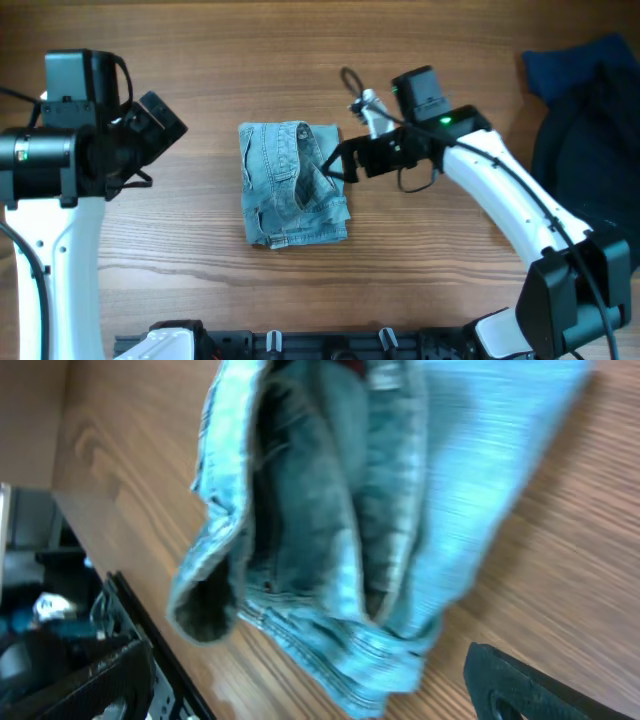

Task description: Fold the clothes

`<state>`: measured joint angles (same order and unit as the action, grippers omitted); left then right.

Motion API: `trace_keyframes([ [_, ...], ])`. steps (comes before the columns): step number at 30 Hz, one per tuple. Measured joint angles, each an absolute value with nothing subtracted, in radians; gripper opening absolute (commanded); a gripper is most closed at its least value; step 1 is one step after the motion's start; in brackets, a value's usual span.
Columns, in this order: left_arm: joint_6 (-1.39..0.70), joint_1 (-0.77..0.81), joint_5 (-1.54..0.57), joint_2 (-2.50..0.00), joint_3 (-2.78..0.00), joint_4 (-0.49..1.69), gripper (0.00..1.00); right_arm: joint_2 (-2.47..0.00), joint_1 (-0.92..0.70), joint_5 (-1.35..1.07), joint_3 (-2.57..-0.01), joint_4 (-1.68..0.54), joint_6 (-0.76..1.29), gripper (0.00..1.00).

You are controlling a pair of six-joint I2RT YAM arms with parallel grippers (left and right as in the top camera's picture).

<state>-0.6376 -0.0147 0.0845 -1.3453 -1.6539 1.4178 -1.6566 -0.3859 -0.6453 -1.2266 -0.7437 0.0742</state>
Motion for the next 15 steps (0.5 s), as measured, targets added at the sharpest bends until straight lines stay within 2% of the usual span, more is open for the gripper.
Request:
trace_keyframes([
  [15, -0.637, -0.015, 0.084, -1.401, -1.654, 1.427, 1.00, -1.764, -0.558, -0.635, -1.228, -0.670, 0.113, 0.99],
])
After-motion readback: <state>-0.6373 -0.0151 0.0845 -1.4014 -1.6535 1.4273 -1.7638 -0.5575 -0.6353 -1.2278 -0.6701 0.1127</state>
